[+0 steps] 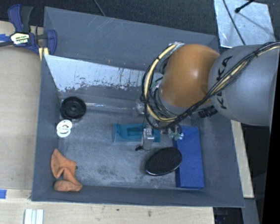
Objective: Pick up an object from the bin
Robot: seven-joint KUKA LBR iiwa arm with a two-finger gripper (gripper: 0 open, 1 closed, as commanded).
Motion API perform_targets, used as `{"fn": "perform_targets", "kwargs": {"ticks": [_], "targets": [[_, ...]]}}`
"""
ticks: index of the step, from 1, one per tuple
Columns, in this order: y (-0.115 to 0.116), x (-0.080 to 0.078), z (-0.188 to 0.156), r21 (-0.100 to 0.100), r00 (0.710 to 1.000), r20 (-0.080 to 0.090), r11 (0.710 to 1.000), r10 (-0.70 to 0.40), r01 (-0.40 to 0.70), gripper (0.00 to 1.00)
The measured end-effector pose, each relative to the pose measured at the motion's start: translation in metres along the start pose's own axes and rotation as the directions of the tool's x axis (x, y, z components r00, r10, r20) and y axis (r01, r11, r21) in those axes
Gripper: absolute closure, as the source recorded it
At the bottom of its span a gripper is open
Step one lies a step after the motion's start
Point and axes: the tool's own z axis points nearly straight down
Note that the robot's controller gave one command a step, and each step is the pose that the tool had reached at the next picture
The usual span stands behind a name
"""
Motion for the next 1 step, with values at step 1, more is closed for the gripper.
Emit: {"fn": "perform_targets", "kwargs": {"ticks": [1], "targets": [[-0.0190,-0.0147,0.0206,0.000,0.999,-0.005,0.999,-0.048,0.048,1.00]]}}
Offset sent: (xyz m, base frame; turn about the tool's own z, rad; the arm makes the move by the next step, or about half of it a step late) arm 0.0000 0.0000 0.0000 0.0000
